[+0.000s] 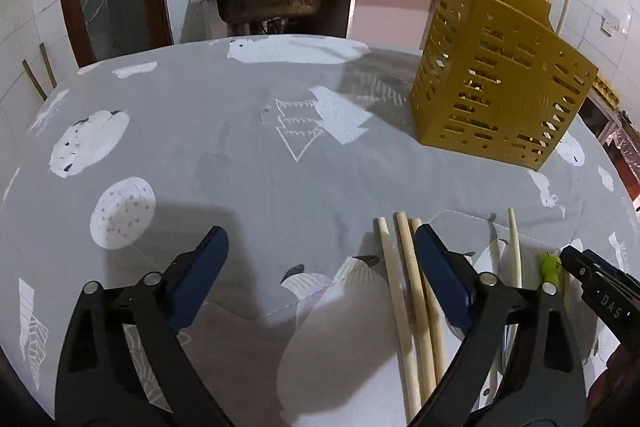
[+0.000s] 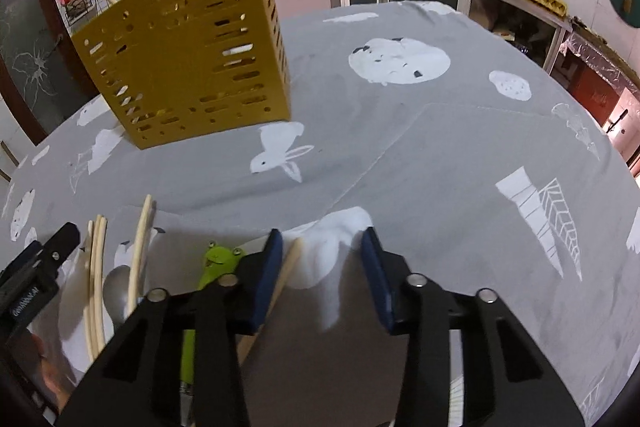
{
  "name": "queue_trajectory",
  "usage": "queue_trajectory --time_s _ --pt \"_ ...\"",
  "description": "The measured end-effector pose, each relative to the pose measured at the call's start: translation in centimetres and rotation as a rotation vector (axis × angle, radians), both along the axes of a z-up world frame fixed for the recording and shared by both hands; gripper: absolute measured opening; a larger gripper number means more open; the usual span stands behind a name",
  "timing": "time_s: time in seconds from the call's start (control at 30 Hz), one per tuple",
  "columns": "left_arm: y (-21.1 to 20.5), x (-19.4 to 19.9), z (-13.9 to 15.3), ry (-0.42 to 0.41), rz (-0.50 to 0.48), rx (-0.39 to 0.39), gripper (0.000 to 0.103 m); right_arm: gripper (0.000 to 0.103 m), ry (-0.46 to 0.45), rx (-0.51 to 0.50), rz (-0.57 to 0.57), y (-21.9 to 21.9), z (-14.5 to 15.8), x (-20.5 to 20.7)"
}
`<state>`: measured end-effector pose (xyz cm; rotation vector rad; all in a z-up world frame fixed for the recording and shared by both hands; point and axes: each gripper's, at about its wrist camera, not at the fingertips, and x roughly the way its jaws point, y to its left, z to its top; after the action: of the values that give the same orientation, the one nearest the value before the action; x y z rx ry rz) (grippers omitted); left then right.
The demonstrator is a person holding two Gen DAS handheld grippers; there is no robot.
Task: Organize utensils
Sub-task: 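Return the left tool to grasp another chopstick while the right tool grasps one too, then carry the left tool's chopstick above the holder while the right tool carries its chopstick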
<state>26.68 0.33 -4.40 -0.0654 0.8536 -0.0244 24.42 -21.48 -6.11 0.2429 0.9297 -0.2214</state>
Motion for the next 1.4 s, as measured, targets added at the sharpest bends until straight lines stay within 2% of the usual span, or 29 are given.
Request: queue_trajectory --time_s 0.17,0.23,0.37,0.53,0.63,0.7,0.73,0.8,0.87,1.1,1.23,1.4 --pt "-0.2 0.2 -0.4 0.023 -0.016 -0.01 0.08 0.016 -0.019 -0.002 0.025 0.6 -0.2 0.4" --pt "-0.2 0.3 -0.7 0.04 -0.021 -0.015 0.075 0.011 -0.022 0.003 0.047 0.3 -0.1 0.6" --pt "-0.2 0.2 -0.9 0.045 -0.024 -0.005 0.069 0.009 -0.021 0.039 0.082 -0.9 0.0 1.0" --pt "-0.9 0.2 -0.9 0.048 -0.045 0.011 0.058 0.009 -0.019 0.07 0.07 -1.6 -0.1 1.4" --pt "-1.9 0.3 -0.9 0.061 -0.064 0.028 0.043 0.009 -0.015 0.06 0.062 -1.3 0.0 1.5" --pt "-2.5 0.4 -0.8 0.07 -0.07 0.032 0.028 0.009 -0.011 0.053 0.057 -1.0 0.0 1.5" --pt "-2.7 0.5 -0.7 0.075 -0.074 0.028 0.025 0.009 -0.009 0.052 0.054 -1.0 0.0 1.6" --pt "-3.1 0.6 -0.7 0.084 -0.084 0.025 0.013 0.008 -0.007 0.059 0.04 -1.0 0.0 1.6" --pt "-3.5 0.7 -0.6 0.09 -0.092 0.035 0.007 0.008 -0.009 0.056 0.032 -1.0 0.0 1.7" --pt "-3.4 1.4 -0.5 0.09 -0.081 0.012 0.004 0.007 -0.029 0.064 0.017 -1.4 0.6 1.8" --pt "-3.0 1.3 0.0 0.068 -0.064 0.001 0.004 0.007 -0.074 0.067 0.004 -2.2 1.8 1.7" --pt "-1.9 1.2 1.9 0.02 -0.036 -0.042 0.004 0.007 -0.141 0.049 -0.011 -3.3 4.0 1.4"
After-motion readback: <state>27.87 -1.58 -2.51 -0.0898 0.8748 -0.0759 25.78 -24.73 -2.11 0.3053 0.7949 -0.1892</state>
